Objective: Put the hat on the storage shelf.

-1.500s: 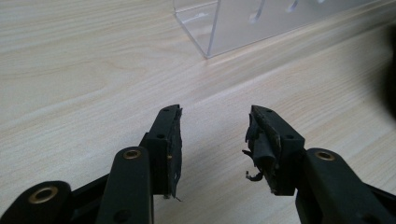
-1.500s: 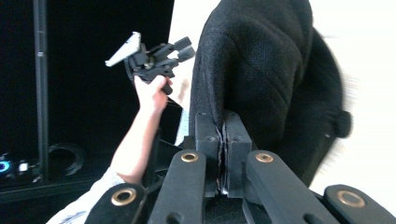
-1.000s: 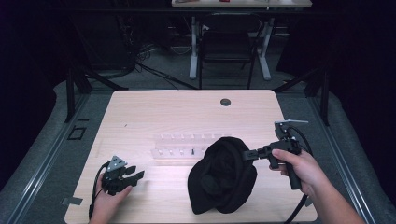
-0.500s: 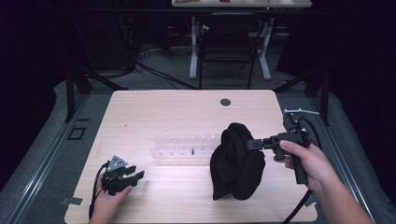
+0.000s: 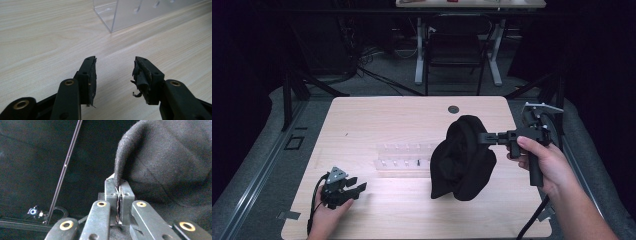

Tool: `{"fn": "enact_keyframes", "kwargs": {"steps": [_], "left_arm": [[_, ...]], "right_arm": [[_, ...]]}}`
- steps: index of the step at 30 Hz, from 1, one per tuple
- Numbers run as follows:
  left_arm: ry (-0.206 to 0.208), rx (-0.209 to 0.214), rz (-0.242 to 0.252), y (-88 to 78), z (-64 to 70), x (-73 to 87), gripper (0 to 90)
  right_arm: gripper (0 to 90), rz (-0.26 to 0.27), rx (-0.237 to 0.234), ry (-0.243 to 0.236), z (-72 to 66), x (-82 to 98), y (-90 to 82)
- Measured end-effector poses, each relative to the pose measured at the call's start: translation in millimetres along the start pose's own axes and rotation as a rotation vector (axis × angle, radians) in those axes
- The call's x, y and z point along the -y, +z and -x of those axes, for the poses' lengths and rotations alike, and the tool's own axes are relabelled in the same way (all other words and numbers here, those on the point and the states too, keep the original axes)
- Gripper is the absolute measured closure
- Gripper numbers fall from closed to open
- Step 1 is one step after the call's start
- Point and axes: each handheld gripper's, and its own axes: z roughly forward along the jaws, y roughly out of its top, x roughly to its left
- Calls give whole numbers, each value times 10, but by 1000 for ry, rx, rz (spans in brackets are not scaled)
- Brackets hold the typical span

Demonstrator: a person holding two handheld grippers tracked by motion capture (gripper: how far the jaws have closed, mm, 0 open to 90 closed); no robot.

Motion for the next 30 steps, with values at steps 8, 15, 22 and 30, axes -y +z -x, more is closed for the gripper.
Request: {"fn": "enact_keyframes", "kwargs": {"steps": [8, 15, 22, 30], "left_arm": [[-4, 4, 8, 0, -5, -2, 467], [-2, 6, 14, -1, -13, -4, 459], [-7, 10, 23, -15, -18, -7, 455], [-2, 15, 19, -22, -22, -16, 456]], "right_arm": [[883, 20, 8, -17, -29, -159, 138], [883, 33, 3, -25, -36, -300, 262], [883, 55, 41, -43, -51, -425, 424], [883, 57, 39, -42, -40, -537, 515]]}}
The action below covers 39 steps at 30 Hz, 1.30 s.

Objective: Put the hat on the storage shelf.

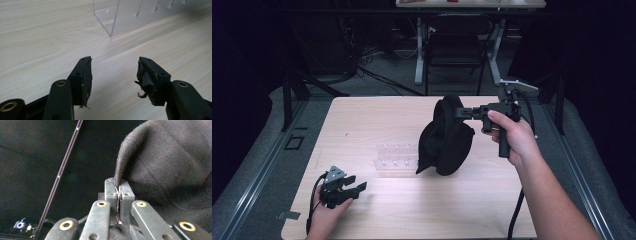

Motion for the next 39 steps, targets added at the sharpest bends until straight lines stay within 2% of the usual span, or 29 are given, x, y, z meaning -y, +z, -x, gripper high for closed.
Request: {"fn": "enact_keyframes", "kwargs": {"steps": [11, 23, 32, 39], "left_arm": [[1, 3, 7, 8, 6, -6, 457], [14, 7, 16, 9, 68, -24, 465], [50, 19, 35, -9, 160, -66, 470], [77, 56, 86, -70, 310, -192, 481]], "right_arm": [[883, 11, 34, -13, 10, -170, 152], [882, 0, 70, -10, 49, -239, 280], [881, -5, 38, -8, 45, -243, 384], [877, -15, 1, -5, 26, -219, 549]]}}
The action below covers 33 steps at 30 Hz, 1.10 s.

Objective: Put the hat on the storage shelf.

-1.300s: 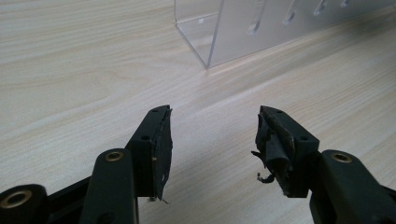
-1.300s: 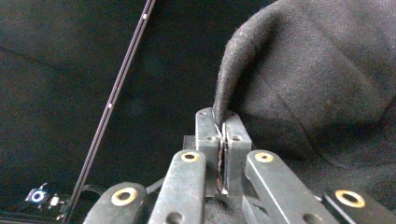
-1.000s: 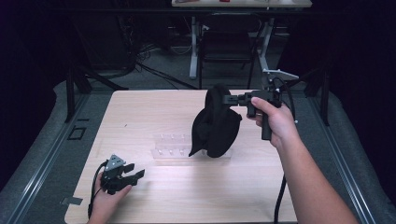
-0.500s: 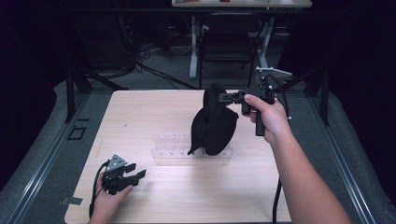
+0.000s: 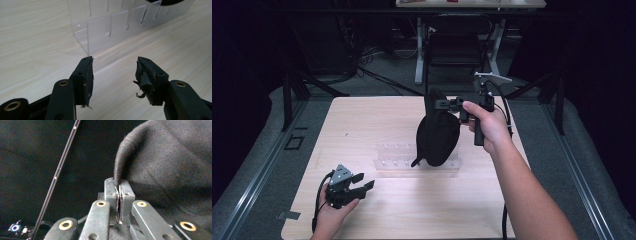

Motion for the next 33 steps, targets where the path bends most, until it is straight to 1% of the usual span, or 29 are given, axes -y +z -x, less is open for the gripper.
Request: {"fn": "enact_keyframes", "kwargs": {"steps": [1, 2, 5, 7, 13, 14, 15, 16, 17, 22, 24, 28, 33], "left_arm": [[21, 3, 10, -15, 47, -30, 490], [21, 3, 10, -15, 47, -30, 494], [42, 19, 14, -22, 114, -70, 498], [40, 18, 15, -21, 124, -78, 498], [59, 33, 15, -18, 179, -158, 521], [77, 37, 21, -8, 215, -213, 523], [77, 37, 21, -8, 215, -213, 527], [78, 47, 28, 11, 253, -273, 529], [78, 47, 28, 11, 253, -273, 530], [108, 77, 49, 74, 388, -468, 537], [122, 86, 50, 97, 428, -528, 537], [132, 102, 55, 149, 505, -642, 533], [136, 101, 52, 189, 562, -736, 534]], "right_arm": [[877, -2, -20, 7, 13, 11, 38], [877, 1, -29, 14, 19, 18, 55], [877, 8, -41, 23, 38, 23, 79], [876, 10, -42, 28, 39, 22, 82], [875, 10, -29, 29, 23, 25, 76], [875, 8, -26, 29, 22, 28, 72], [875, 8, -26, 29, 22, 28, 72], [874, 10, -21, 30, 17, 32, 71], [874, 10, -21, 30, 17, 32, 71], [872, 13, -19, 32, 9, 39, 85], [871, 15, -19, 33, 9, 40, 87], [869, 17, -21, 35, 15, 40, 80], [868, 19, -17, 34, 21, 39, 67]]}}
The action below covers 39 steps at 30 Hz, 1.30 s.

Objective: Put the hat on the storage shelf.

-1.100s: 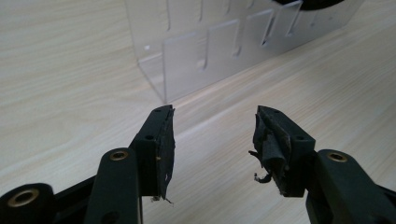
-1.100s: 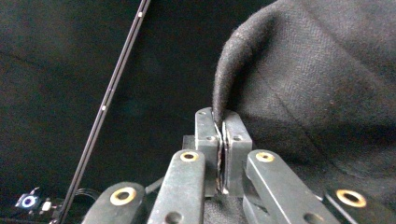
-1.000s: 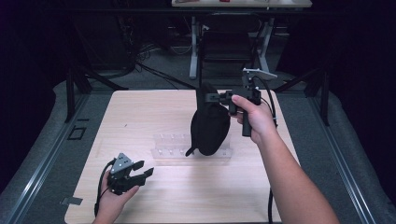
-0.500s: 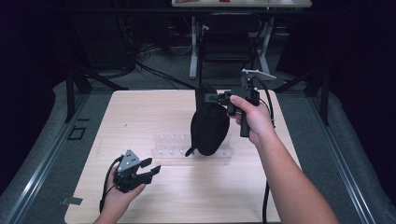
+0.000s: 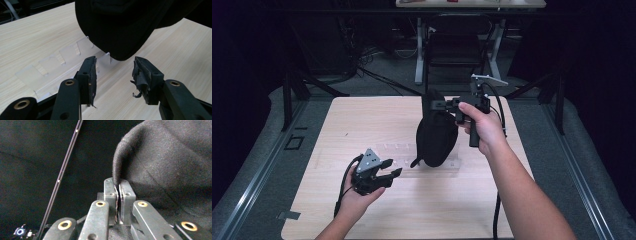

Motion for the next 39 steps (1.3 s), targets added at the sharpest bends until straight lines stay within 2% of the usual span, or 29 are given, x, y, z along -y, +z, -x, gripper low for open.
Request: {"fn": "enact_keyframes", "kwargs": {"steps": [5, 16, 19, 23, 27, 30, 32, 39], "left_arm": [[5, 4, 6, 1, 31, -87, 528], [48, 14, 25, 8, 151, -347, 532], [52, 21, 24, 37, 181, -387, 534], [69, 52, 16, 89, 242, -432, 539], [104, 58, 8, 140, 326, -475, 574], [104, 43, 4, 177, 341, -495, 637], [102, 48, -6, 198, 344, -508, 666], [144, 32, -34, 258, 392, -512, 742]], "right_arm": [[867, 0, 3, 0, -3, 2, -6], [862, 2, 6, -5, -23, -2, 24], [861, 3, 9, -5, -27, -5, 29], [860, 4, 5, -4, -30, -7, 44], [859, 2, 1, -6, -33, -5, 68], [857, 9, -2, -3, -36, -3, 80], [856, 13, -3, -4, -35, -2, 84], [855, 14, -5, -5, -32, 4, 82]]}}
